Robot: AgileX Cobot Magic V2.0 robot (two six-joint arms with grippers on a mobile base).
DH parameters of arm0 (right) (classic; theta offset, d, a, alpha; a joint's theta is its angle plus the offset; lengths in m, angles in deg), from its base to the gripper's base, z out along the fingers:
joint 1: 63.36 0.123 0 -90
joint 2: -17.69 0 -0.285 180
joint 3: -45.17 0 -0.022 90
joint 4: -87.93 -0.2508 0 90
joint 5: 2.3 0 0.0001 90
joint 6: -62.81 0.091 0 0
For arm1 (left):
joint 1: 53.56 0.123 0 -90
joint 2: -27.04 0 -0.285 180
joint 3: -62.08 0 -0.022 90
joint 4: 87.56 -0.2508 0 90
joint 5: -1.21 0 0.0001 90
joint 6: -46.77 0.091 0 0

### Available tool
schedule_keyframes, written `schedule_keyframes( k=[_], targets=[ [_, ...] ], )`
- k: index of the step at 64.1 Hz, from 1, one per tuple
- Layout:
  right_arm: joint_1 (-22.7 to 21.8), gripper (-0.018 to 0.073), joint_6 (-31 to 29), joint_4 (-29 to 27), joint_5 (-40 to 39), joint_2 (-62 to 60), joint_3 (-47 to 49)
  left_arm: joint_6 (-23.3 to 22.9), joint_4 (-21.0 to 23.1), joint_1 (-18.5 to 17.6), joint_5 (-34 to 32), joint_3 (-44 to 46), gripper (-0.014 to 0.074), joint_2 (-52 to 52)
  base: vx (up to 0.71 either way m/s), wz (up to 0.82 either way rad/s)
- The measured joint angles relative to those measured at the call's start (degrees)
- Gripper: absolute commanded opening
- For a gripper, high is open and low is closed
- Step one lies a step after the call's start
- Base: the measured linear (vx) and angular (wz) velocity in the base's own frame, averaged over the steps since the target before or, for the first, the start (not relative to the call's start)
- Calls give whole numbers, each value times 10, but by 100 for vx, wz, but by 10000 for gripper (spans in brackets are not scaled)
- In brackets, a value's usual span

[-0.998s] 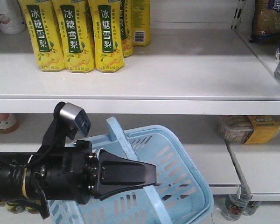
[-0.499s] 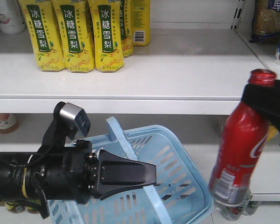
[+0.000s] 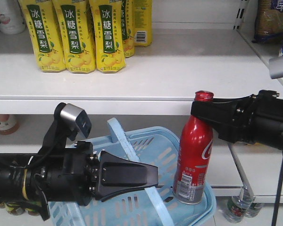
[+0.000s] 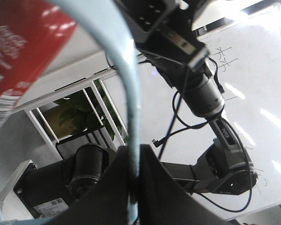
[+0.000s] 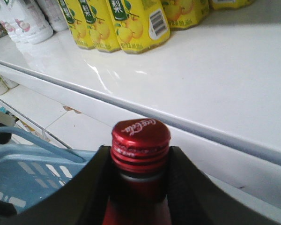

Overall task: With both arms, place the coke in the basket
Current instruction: 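Lower the held bottle down into the basket beside the left gripper, then open the right gripper to release the bottle and withdraw it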

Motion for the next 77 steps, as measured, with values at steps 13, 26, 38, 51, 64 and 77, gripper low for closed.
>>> schedule_keyframes(
  k=[13,26,38,51,64,77],
  targets=[
    [0,83,-18,0,41,49,0,0,0,0,0,0,-6,0,0,0],
    [0,308,-39,0,48,81,0,0,0,0,0,0,-6,0,0,0],
    [0,552,-44,-15,48,94,0,0,-4,0,3,0,-6,0,0,0],
    [0,593,-44,-32,64,95,0,-7,-30,0,34,-8,-6,2,0,0],
    [0,316,-43,-26,55,56,0,-6,-24,0,17,-9,-6,2,0,0],
    [0,-13,5,84,61,-57,0,-6,-20,0,17,-9,-6,2,0,0]
  ],
)
